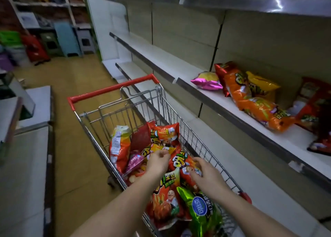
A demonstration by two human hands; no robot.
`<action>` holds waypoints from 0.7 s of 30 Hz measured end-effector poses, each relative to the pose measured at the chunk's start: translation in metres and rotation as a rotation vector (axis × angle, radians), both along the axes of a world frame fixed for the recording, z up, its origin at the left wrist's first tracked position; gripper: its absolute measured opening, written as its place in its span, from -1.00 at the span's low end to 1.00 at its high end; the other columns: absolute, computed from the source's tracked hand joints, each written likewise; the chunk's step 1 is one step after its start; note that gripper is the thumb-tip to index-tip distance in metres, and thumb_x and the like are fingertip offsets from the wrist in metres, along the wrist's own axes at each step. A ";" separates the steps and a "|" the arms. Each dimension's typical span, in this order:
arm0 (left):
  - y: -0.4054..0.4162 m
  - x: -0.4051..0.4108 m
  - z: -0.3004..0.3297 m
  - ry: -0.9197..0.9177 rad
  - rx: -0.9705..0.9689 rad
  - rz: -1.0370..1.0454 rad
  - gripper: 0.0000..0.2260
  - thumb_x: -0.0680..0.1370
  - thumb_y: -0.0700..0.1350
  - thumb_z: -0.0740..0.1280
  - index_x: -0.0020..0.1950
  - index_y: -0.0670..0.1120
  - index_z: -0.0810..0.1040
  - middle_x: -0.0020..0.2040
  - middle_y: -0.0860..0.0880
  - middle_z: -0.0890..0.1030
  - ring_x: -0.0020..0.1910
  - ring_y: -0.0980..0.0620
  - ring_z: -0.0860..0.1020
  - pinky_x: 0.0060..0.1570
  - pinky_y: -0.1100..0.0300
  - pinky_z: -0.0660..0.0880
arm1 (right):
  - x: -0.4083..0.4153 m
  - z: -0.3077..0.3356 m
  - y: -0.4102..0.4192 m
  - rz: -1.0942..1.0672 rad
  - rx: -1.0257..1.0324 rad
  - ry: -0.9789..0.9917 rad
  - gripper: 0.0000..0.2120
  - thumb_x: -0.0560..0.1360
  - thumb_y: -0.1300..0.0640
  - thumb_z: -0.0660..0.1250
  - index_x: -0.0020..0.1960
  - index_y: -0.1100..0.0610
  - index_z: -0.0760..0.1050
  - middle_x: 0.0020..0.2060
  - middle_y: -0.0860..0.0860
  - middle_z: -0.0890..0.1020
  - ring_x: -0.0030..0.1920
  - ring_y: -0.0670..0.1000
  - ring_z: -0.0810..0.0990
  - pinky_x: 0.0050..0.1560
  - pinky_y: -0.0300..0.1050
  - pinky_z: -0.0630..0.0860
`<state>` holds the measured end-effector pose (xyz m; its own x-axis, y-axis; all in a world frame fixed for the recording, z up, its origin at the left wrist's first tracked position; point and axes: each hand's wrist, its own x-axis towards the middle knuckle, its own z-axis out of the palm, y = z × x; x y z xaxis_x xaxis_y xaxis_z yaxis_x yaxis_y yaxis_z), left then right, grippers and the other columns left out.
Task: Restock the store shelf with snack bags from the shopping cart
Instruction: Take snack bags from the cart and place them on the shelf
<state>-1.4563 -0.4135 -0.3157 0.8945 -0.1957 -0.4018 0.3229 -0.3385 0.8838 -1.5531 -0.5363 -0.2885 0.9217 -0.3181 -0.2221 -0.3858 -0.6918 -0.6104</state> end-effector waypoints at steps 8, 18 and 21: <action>-0.011 0.007 -0.059 0.143 0.137 0.015 -0.92 0.59 -0.07 0.24 -0.10 0.01 0.46 0.08 -0.13 0.56 0.05 -0.12 0.53 -0.08 0.12 0.41 | 0.024 -0.064 -0.032 0.003 0.087 0.245 -0.52 0.55 0.06 0.25 0.43 -0.01 0.23 0.28 0.06 0.46 0.16 0.05 0.52 0.17 -0.03 0.48; -0.038 0.011 -0.104 0.209 0.379 0.061 -0.62 0.58 -0.01 0.27 0.37 -0.08 0.39 0.19 -0.12 0.52 0.13 -0.09 0.52 0.12 0.07 0.48 | 0.088 -0.122 -0.088 0.170 0.043 0.317 -0.48 0.49 0.07 0.32 0.41 0.06 0.28 0.26 0.12 0.49 0.21 0.13 0.49 0.16 -0.11 0.42; -0.040 0.016 -0.122 0.230 0.476 0.020 -0.51 0.55 0.07 0.29 0.45 0.00 0.29 0.42 -0.14 0.32 0.36 -0.16 0.34 0.31 -0.04 0.36 | 0.105 -0.137 -0.087 0.189 -0.004 0.303 -0.41 0.47 0.04 0.35 0.43 0.07 0.24 0.34 0.12 0.39 0.30 0.14 0.41 0.29 0.00 0.39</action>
<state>-1.4405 -0.4540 -0.4379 0.7746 0.0722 -0.6283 0.5008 -0.6767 0.5397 -1.4483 -0.6235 -0.4253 0.8571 -0.1493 -0.4931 -0.4134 -0.7706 -0.4851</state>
